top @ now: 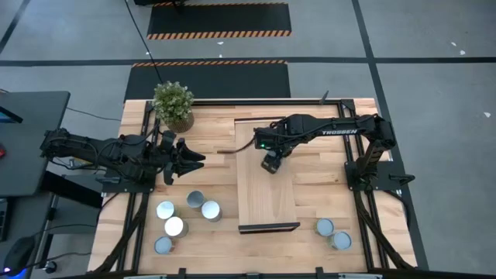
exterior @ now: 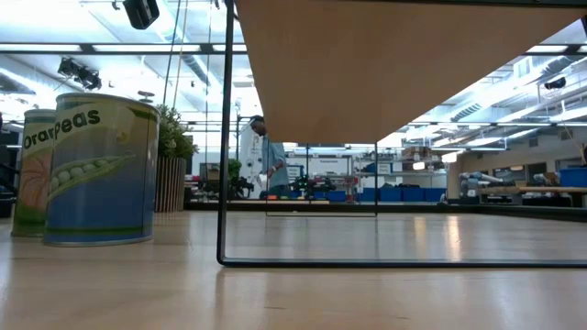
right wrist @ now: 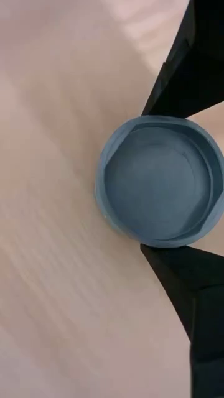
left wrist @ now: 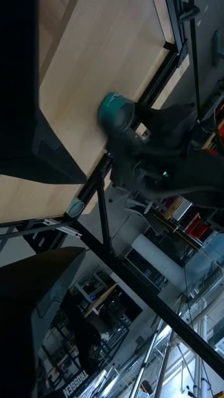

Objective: Pick and place cans onto a shelf
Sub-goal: Put the green tuna can on the shelf

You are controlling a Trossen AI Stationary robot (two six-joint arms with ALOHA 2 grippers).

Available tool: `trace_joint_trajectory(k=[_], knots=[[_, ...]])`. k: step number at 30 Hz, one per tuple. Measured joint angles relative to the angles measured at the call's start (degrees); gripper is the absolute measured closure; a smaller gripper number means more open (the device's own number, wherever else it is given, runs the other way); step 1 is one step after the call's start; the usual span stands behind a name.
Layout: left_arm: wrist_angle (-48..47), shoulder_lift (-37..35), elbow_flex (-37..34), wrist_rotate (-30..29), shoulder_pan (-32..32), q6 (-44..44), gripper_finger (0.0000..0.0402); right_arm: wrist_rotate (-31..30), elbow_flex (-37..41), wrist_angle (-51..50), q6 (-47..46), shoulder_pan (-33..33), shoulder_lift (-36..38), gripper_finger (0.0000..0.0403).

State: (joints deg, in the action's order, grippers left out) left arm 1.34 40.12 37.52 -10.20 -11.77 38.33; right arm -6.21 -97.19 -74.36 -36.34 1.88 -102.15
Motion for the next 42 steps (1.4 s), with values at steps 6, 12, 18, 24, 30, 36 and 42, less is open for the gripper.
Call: trace_joint_trajectory(k=[6,12,18,24,30,36,42], knots=[[0.02,0.00,0.00,0.02,0.00,0.00,0.0221,-0.58,0.00,-0.06,-5.99,0.16,0.02,0.0072],[0.02,0.00,0.00,0.02,0.02,0.02,0.0221,0.16,0.00,-0.05,-2.54,0.06,0.02,0.0020],[0.02,0.00,0.00,0.02,0.00,0.00,0.0221,6.74,0.00,-0.10,13.51,0.74,0.02,0.0014],[0.02,0.00,0.00,0.02,0.01,-0.02,0.0221,9.53,0.00,-1.13,35.43,0.78,0.01,0.0014],[0.04,0.00,0.00,0.00,0.02,0.60,0.0221,4.32,0.00,-1.12,49.97,-0.16,0.00,0.0011],[0.05,-0.01,0.00,0.02,0.01,1.55,0.0221,4.63,0.00,0.01,56.65,-0.85,0.00,0.0012],[0.06,-0.02,0.00,0.02,0.02,1.55,0.0221,4.42,0.00,2.37,60.84,-1.62,0.00,0.0012]])
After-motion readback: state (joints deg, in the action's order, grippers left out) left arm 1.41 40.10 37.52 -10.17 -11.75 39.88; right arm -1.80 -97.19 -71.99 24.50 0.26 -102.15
